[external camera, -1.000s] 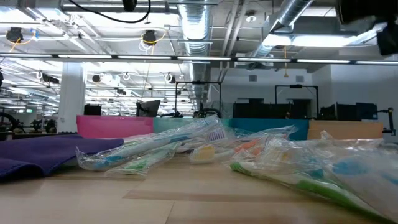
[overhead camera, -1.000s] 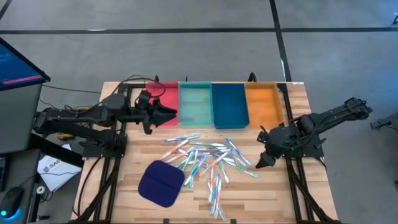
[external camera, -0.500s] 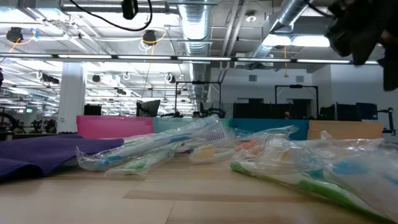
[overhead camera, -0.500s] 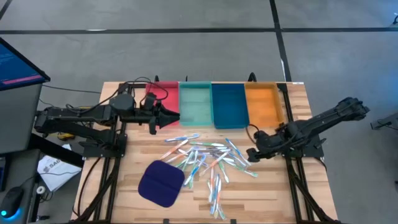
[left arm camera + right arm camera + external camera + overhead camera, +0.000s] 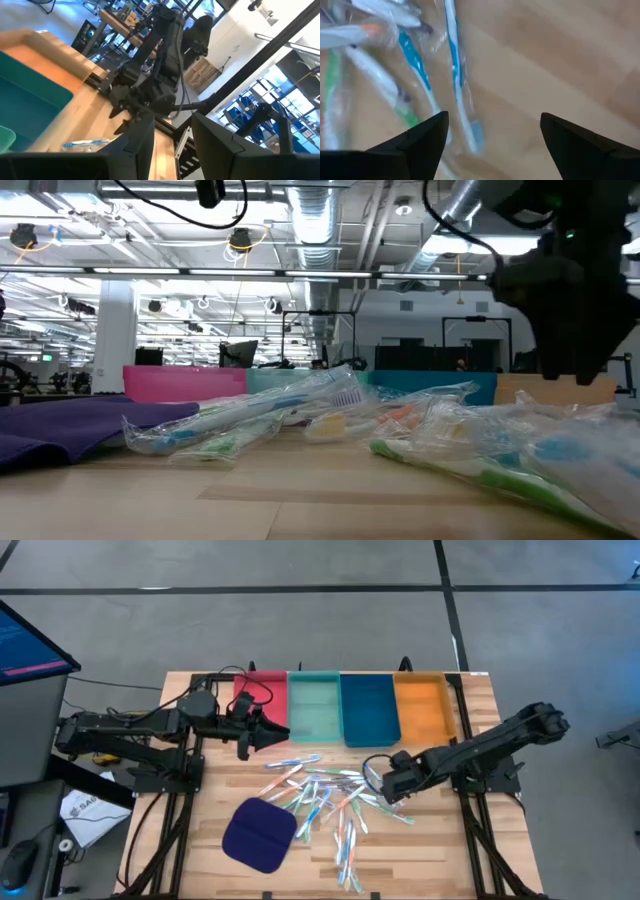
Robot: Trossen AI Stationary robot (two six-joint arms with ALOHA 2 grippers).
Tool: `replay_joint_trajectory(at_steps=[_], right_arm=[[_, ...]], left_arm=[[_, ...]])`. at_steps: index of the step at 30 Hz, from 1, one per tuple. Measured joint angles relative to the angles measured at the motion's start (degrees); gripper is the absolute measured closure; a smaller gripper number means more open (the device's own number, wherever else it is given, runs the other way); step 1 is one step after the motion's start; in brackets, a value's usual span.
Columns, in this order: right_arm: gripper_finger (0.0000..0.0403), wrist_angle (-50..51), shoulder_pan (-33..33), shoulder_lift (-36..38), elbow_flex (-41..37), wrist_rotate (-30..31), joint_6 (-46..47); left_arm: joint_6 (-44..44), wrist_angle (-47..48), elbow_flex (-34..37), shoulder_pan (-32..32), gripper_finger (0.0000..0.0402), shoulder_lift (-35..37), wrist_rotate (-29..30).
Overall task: Pick & Place Toothbrushes
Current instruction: Put the blue toothbrush into the red bin
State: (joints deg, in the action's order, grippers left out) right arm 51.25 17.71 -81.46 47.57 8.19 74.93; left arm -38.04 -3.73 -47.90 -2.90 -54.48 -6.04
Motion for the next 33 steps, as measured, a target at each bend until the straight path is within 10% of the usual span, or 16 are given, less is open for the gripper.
replay_joint_trajectory(at_steps=[13,33], right_arm=[[0.0092,-4.9,-3.8,-13.7,7.0,2.4,-16.3],[0.0092,-5.2,-5.2,-13.3,6.7,-0.3,-7.5]], left_arm=[[-1.8,-0.2,0.0,0.8,0.0275,0.1,-2.9],[-3.0,-1.1,0.0,1.7,0.0275,0.1,-2.5]])
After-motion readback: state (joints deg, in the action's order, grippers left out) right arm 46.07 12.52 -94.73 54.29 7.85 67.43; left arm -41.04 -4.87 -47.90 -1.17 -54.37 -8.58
